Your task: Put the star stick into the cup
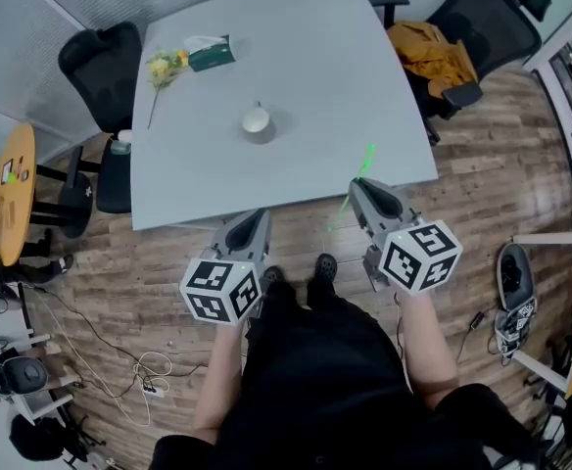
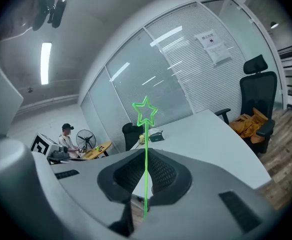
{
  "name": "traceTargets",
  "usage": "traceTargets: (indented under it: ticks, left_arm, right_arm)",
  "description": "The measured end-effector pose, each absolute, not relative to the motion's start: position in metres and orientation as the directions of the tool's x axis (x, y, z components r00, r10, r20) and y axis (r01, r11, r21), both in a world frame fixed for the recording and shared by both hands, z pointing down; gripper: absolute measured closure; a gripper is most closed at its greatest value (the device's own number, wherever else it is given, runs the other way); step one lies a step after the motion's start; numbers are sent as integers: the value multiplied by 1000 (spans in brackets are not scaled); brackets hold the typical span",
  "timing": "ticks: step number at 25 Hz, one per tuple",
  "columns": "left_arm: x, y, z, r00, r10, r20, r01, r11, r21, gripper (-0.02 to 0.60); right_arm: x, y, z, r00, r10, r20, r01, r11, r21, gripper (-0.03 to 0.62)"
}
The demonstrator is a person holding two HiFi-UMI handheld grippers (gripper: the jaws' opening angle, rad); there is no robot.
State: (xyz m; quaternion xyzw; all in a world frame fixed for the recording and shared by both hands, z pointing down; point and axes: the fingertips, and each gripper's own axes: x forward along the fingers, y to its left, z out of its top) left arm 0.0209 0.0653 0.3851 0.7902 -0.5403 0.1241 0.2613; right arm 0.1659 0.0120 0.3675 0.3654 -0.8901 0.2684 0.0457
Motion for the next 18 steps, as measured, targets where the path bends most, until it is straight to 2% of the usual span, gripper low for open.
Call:
traceTargets:
  ticks: [18]
  left_arm:
    - [-18,15,401,392,-787,476,-910,-255,328,584]
  right_arm:
    - [142,-29,378,-712,-621,327,-696,568,-438,569]
